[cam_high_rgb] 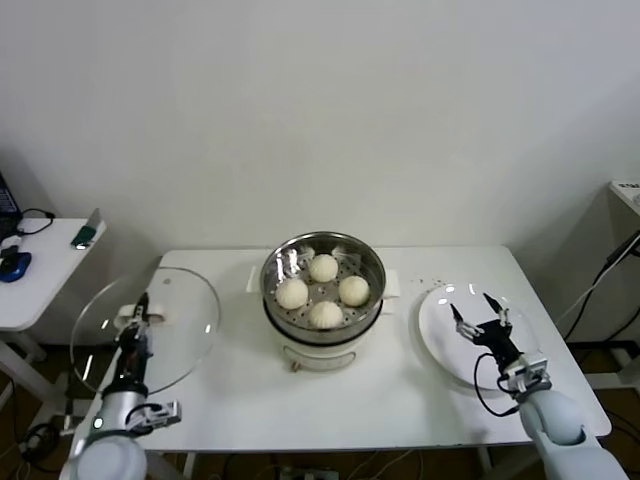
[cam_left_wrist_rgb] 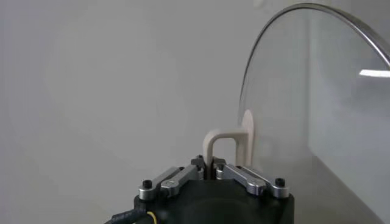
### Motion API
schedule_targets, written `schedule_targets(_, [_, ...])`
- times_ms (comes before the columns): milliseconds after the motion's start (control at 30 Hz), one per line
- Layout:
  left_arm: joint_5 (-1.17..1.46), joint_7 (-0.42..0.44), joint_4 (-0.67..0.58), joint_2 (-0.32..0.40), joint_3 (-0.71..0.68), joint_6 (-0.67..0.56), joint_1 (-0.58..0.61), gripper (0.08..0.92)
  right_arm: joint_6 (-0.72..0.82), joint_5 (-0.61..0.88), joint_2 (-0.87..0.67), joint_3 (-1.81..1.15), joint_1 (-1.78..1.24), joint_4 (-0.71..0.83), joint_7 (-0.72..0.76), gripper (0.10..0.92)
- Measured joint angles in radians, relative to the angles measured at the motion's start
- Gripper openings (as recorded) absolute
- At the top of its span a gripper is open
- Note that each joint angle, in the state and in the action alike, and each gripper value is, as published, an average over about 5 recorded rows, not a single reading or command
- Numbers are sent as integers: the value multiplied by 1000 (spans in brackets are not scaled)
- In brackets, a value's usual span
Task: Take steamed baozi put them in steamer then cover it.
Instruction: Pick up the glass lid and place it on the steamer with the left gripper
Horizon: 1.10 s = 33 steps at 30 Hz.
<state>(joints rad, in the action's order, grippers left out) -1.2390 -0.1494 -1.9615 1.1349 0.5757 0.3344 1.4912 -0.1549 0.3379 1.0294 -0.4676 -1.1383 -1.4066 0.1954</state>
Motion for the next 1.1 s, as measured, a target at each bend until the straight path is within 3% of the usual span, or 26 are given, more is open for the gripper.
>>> schedule_targets(233, [71,26,-105,-127,-102,153,-27,149,-1,-7,4,26,30,26,0,823])
schedule_targets(500, [98,115,-142,-203,-310,302,-196,149,-9,-20,12,35,62,59,1,823])
schedule_targets(733, [0,282,-135,-165,-489,371,-368,149,-16,-31,17,40,79,83,5,823])
schedule_targets(900, [-84,394,-107,-100,-592,398,-478,149,-20,-38,22,39,85,95,6,823])
schedule_targets(1100, [-161,461,-50,2,-674,402,-569,149,-25,-39,19,32,84,104,6,823])
